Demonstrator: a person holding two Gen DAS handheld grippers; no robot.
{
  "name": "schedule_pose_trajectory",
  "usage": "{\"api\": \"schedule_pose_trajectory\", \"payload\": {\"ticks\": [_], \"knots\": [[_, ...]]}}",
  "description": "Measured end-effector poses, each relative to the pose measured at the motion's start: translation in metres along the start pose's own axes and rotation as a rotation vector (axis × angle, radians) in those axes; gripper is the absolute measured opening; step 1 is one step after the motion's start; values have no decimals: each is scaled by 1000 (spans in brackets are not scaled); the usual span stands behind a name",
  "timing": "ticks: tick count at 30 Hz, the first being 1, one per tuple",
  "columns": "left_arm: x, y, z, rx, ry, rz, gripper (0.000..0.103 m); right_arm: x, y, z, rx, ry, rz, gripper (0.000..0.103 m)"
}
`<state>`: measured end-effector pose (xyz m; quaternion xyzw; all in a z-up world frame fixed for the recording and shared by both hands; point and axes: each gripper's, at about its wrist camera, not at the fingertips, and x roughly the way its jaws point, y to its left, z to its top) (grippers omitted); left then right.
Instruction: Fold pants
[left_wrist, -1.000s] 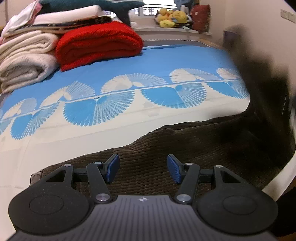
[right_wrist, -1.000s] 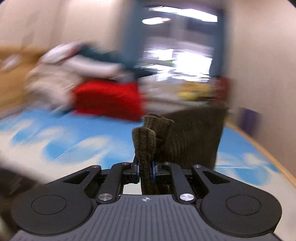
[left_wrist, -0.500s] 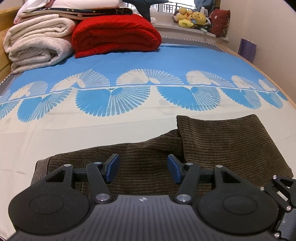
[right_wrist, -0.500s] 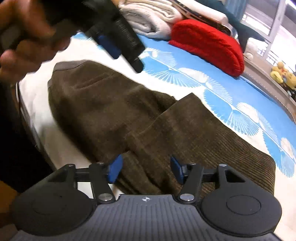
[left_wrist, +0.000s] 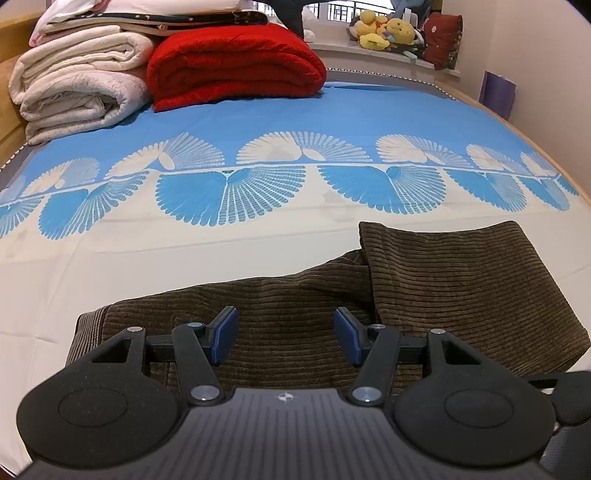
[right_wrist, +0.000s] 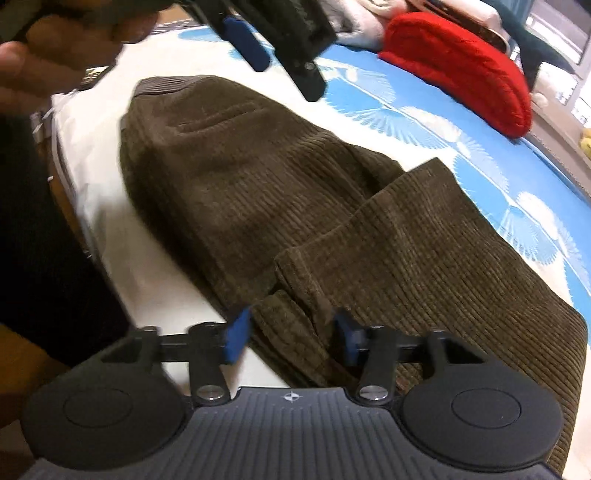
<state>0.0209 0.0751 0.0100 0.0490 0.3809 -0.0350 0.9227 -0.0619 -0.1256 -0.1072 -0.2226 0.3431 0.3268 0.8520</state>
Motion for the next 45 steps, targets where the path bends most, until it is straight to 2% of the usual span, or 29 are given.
{"api": "schedule_pose_trajectory", "payload": {"ticks": [2,6,8,10,12,13,15,16,18,19,20,21,23,25,27,29,30,33,36,39,41,43,44,45], "knots": [[0,-1,1,-1,-3,-3,63,-11,-2,0,-10,-40,1,17],[-2,-1,0,-5,-13,-8,63,-56,-21,6,72,-227,-49,17],[-2,-3,0,3,-10,-5,63,-73,-25,4,82,-280,-17,18],[1,-4,0,5,0,-3,63,-68,-20,-5,59,-214,32,21],[3,-6,0,-4,15,-7,63,-47,-12,-19,6,-55,67,19],[4,-6,1,-8,21,-13,63,-42,-11,-23,-7,-21,52,20],[6,-11,0,-8,33,-37,63,-48,-18,-27,36,-30,47,30],[7,-15,0,-1,39,-52,63,-57,-27,-27,86,-60,57,39],[10,-25,-2,30,60,-99,63,-80,-52,-32,222,-145,49,51],[12,-31,-4,49,77,-128,62,-91,-67,-37,303,-178,32,52],[14,-37,-7,64,93,-160,57,-101,-83,-44,384,-201,2,53],[16,-44,-9,85,113,-204,44,-108,-99,-52,462,-213,-41,53],[18,-57,-15,139,146,-269,31,-116,-128,-75,629,-202,-151,54],[22,-71,-25,204,189,-302,30,-117,-150,-98,755,-160,-242,54],[37,-88,-41,294,292,-283,30,-112,-163,-117,840,-82,-318,54],[46,-97,-53,364,332,-218,30,-108,-175,-136,943,-23,-329,60],[46,-99,-52,369,324,-210,30,-106,-181,-143,999,-13,-305,63],[45,-92,-44,287,312,-226,31,-104,-193,-161,1149,4,-242,71],[35,-87,-35,235,239,-229,31,-100,-197,-167,1236,11,-208,73],[27,-88,-32,226,183,-254,31,-98,-195,-170,1251,23,-184,73],[30,-94,-31,248,188,-269,32,-89,-196,-166,1206,39,-198,71],[37,-100,-37,280,240,-254,32,-89,-196,-161,1174,41,-195,61],[45,-104,-44,314,293,-223,34,-89,-196,-160,1167,37,-187,59],[52,-106,-51,339,336,-189,40,-91,-196,-159,1158,38,-194,57]]}}
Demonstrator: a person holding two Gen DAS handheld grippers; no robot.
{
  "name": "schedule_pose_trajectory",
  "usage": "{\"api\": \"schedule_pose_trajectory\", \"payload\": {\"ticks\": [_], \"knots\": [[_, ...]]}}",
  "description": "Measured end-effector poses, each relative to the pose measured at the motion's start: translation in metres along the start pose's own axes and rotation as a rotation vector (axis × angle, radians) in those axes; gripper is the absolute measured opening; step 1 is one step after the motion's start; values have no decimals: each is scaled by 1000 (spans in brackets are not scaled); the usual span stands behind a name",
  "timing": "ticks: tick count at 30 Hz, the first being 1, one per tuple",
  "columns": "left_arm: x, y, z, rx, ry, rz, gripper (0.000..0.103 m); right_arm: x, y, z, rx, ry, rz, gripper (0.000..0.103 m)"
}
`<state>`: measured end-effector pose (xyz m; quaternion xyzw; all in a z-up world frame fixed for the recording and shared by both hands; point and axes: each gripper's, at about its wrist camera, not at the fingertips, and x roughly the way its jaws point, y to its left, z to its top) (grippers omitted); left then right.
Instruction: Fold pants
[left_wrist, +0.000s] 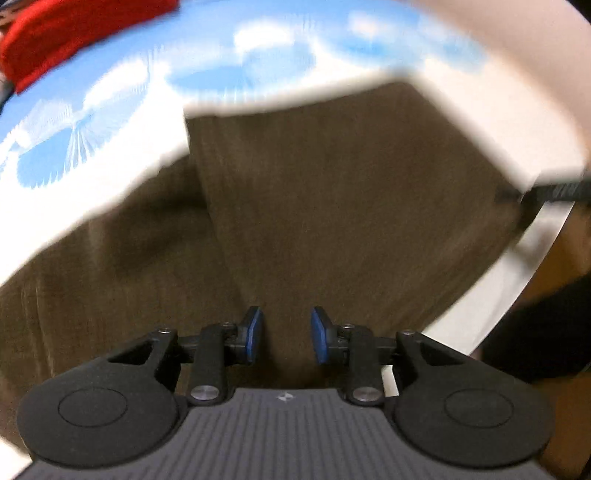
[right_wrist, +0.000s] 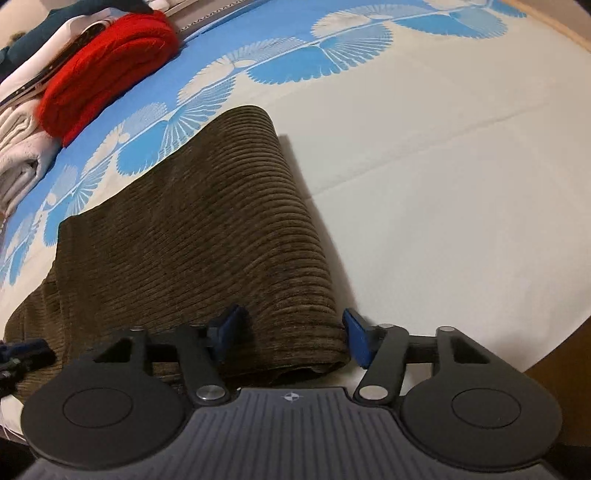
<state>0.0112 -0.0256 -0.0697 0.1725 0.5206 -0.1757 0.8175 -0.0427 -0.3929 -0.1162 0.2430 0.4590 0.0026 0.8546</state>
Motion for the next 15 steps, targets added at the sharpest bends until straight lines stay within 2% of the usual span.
{"api": "schedule_pose_trajectory", "payload": {"ticks": [2,4,9,10,12,15], "knots": [[-1,2,1,-12,-5,28,47,-2,2,0,-20,-7,-3,43],[-7,8,3,-54,-34,1,47,-5,6,0,-52,-28,-1,35],[-29,18,10,-135,-160,-26,51,-24,46,-13,-331,-174,-57,29],[-34,21,11,-156,-196,-48,53,-32,54,-16,-381,-217,-51,29],[-48,25,14,-202,-277,-120,66,-48,70,-22,-477,-307,-17,28],[-67,31,18,-257,-391,-237,82,-68,96,-38,-643,-428,77,28]]}}
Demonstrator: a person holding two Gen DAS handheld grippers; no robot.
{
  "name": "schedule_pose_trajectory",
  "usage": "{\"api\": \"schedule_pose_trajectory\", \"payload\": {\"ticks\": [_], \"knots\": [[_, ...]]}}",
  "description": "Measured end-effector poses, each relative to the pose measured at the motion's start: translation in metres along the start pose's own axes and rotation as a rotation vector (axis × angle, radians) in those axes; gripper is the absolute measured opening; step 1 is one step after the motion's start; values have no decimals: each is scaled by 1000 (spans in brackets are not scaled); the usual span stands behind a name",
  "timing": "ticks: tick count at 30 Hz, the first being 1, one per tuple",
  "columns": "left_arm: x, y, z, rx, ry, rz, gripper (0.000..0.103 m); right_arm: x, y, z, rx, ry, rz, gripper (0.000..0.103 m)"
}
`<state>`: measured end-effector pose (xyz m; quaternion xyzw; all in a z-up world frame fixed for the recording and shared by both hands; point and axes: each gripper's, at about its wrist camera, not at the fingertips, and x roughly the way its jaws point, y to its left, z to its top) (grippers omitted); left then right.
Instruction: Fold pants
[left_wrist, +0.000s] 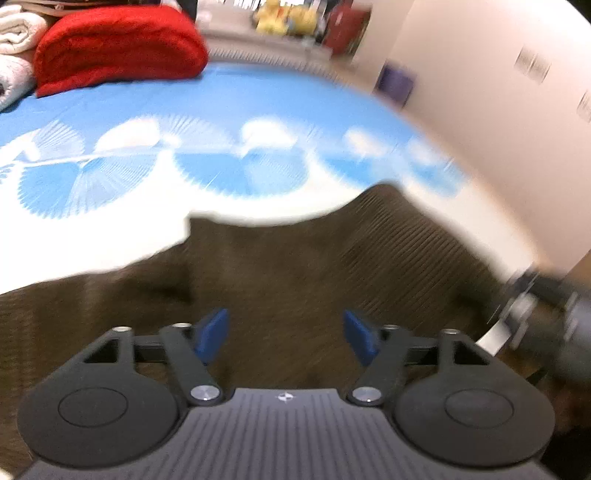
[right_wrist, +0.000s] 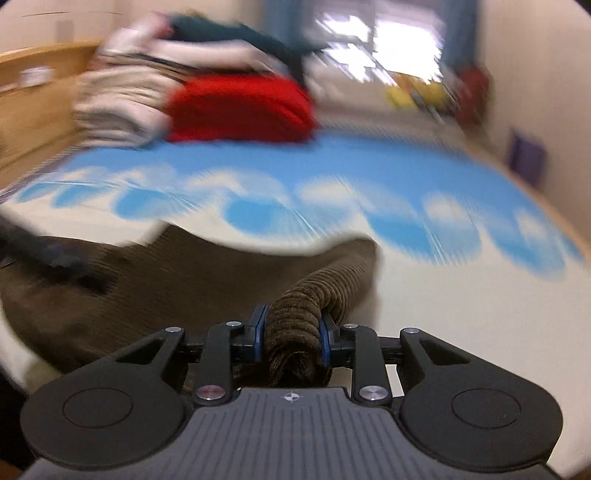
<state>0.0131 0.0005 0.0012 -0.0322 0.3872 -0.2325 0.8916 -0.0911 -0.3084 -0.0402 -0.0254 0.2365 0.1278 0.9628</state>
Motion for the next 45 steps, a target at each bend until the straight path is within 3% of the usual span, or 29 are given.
{"api": "schedule_pose_trajectory", "payload": {"ticks": [3,6,11,17,20,23,24,27,31,38,45], "knots": [[-7,3,9,-69,-44,-119,85,-11,34,3,-157,-84,103,28],[1,0,16,-101,-33,-170,85,-11,64,0,-278,-100,202,28],[11,-6,16,-78,0,-153,85,1,92,1,-365,-92,294,28],[40,-2,19,-89,68,-103,83,11,108,0,-432,-85,345,28],[56,-8,19,-64,104,-69,69,13,113,-5,-454,-77,359,28],[72,-11,16,-14,134,-6,43,14,111,-6,-456,-70,366,28],[75,-11,16,-12,137,-8,32,15,110,-3,-453,-71,365,28],[81,-18,11,61,145,18,21,18,106,4,-406,-32,367,31],[71,-16,9,104,118,38,19,20,102,18,-303,33,396,39],[10,34,-3,56,63,64,19,16,71,64,-6,113,571,49],[-62,119,-28,-95,0,143,19,36,62,108,113,145,548,54]]}}
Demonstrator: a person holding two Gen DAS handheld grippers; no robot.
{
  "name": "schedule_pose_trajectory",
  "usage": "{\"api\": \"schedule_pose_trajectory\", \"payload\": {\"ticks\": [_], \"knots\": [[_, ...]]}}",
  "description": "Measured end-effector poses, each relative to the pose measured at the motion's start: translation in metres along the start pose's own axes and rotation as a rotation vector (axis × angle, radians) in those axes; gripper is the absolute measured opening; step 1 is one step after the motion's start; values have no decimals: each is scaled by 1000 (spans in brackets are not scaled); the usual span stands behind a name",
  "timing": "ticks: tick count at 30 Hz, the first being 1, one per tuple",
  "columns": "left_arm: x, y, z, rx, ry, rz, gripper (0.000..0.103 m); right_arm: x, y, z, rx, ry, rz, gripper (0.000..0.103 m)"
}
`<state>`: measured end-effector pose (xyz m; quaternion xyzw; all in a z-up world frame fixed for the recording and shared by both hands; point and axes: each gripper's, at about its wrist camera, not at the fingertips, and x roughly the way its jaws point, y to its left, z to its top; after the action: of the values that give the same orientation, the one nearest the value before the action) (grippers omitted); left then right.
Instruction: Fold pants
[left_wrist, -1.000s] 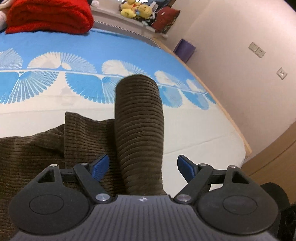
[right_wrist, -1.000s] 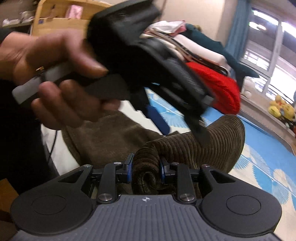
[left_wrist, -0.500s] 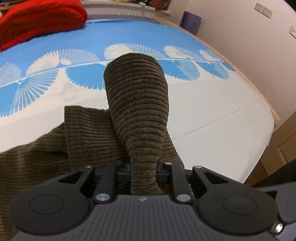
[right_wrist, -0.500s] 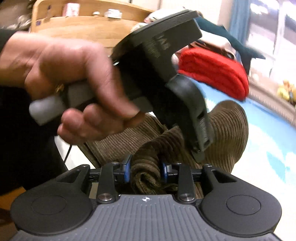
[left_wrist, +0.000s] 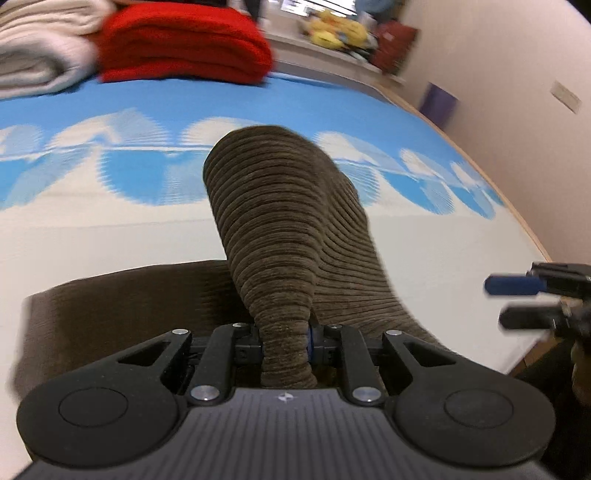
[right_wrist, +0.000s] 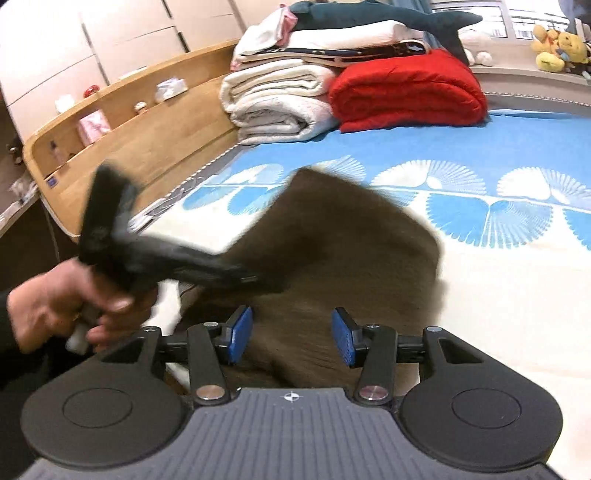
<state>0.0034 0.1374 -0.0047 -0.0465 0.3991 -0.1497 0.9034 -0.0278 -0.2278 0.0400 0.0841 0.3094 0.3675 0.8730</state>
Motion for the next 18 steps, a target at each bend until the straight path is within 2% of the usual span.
{"api": "schedule_pose_trajectory", "payload": {"ticks": [2,5,7,9,10,13,16,18], "knots": [[-14,31,-5,-70,-2,40,19,15,-3,14,8,35,-53,69],[-31,73,-10,-166,-15,133,18,42,-15,27,36,68,-131,71],[-40,95,-14,-184,-22,233,18,65,-25,23,75,87,-141,71],[-47,115,-18,-204,-13,303,18,86,-31,11,148,110,-127,71],[-48,124,-20,-224,-1,312,18,98,-36,3,195,134,-120,70],[-49,140,-21,-266,10,264,21,121,-33,-9,289,154,-82,70],[-51,145,-18,-243,-24,312,46,142,-26,-11,270,183,-60,71],[-52,152,-15,-279,-51,362,70,153,-24,-14,289,212,-52,71]]}}
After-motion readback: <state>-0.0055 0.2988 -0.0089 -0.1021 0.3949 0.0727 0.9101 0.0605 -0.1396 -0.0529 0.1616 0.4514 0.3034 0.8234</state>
